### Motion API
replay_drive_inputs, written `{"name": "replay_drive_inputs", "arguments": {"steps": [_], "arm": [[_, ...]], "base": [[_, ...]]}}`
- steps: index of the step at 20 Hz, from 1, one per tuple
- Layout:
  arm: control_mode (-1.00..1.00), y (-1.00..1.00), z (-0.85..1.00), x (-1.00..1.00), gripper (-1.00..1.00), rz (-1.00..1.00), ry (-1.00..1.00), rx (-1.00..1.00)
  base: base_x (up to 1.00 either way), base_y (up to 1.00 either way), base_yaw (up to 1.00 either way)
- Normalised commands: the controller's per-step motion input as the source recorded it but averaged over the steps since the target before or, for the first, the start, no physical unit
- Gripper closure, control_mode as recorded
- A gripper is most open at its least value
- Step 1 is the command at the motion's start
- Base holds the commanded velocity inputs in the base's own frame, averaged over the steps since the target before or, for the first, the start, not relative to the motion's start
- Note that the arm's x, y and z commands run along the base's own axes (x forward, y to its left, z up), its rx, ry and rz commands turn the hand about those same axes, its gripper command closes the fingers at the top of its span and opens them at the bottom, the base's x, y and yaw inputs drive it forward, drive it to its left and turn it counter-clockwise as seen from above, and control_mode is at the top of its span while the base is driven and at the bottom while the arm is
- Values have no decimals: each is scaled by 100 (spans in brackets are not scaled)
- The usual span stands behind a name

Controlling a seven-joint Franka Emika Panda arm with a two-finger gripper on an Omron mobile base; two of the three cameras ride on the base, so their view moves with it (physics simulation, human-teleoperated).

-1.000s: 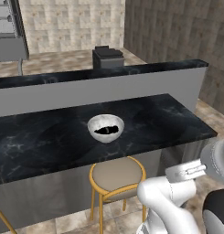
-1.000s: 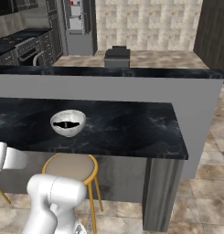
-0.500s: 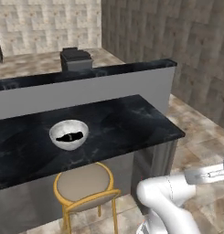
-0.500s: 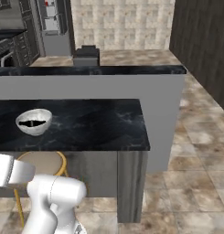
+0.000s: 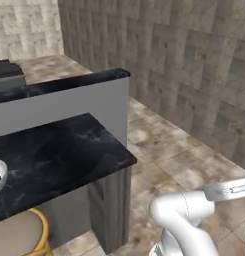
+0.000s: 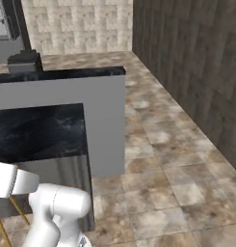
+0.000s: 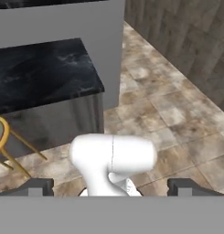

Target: Open the fridge, grab two sodas, and place both sodas inside the bowl with ice on the dining counter.

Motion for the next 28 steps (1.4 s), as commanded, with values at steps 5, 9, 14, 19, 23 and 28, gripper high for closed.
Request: {"name": "replay_drive_inputs", "arguments": {"steps": [5, 9, 14, 19, 23, 28], "arm": [[100, 0, 0, 0, -100, 0, 0, 0], [100, 0, 0, 0, -100, 0, 0, 0], [100, 0, 0, 0, -100, 0, 0, 0], [100, 0, 0, 0, -100, 0, 0, 0], [100, 0, 0, 0, -100, 0, 0, 0], [100, 0, 0, 0, -100, 0, 0, 0]], "base": [[30, -100, -24], [44, -100, -16], [64, -100, -8], [78, -100, -3], [98, -67, 0], [100, -50, 5]]}}
